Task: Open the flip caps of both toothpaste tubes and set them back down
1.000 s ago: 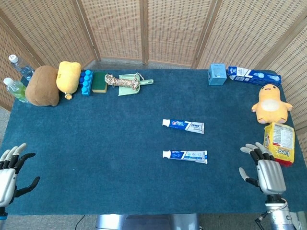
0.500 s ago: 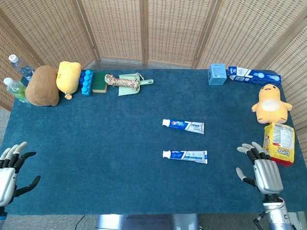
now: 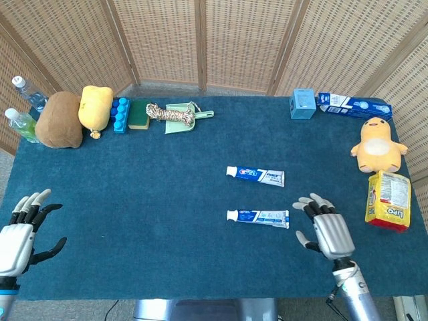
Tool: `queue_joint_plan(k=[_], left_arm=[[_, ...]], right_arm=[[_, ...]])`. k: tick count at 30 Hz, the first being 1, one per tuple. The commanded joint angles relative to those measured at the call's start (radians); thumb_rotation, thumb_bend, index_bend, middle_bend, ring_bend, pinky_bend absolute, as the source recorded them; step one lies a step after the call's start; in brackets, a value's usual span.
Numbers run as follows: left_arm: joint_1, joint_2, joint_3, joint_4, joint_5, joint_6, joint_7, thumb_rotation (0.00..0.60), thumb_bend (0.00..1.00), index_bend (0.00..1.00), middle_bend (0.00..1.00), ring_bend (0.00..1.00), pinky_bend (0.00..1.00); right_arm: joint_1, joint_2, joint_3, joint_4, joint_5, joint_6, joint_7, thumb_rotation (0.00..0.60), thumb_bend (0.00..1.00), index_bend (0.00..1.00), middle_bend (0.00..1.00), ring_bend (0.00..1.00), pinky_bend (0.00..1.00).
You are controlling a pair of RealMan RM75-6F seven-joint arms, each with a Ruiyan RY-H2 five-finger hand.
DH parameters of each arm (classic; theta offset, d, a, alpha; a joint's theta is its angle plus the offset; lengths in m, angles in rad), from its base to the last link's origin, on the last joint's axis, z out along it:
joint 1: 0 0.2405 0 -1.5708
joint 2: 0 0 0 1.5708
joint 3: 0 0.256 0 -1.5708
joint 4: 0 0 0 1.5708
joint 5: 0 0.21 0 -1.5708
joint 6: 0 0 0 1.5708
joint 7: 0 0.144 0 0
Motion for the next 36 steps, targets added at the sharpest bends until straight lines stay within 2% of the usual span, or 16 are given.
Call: queue_joint_plan(k=[1,8,17,36], left_arm=[[-0.009,0.001,-0.007,-0.002,-0.008,-0.009,0.002,0.6,0.25,0.22,0.07,0.0,0.01],[-0.039,0.003,-0.029,0.002,-0.034,-0.037,0.001,0.6,0.25,0.22,0.07,0.0,0.01],[-0.064,-0.004,-0.037,0.018,-0.059,-0.068,-0.007,0.6,0.25,0.22,0.06,0.0,0.01],[-0.067,-0.013,-0.028,0.051,-0.075,-0.069,-0.036,0.6,0.25,0.22,0.06,0.0,0.01]], right_arm=[[0.029,-0.033,0.014,-0.011,0.037,-0.032,-0.044,0.6,0.31,0.26,0.25,0.11,0.18],[0.08,-0.101,0.022,0.0,0.126,-0.091,-0.164,0.6,0.31,0.24,0.24,0.11,0.18],[0.13,-0.164,0.029,0.023,0.225,-0.135,-0.25,0.6,0.3,0.24,0.24,0.11,0.18],[0.207,-0.245,0.044,0.116,0.351,-0.164,-0.316,0.6,0.31,0.25,0.24,0.11,0.18]])
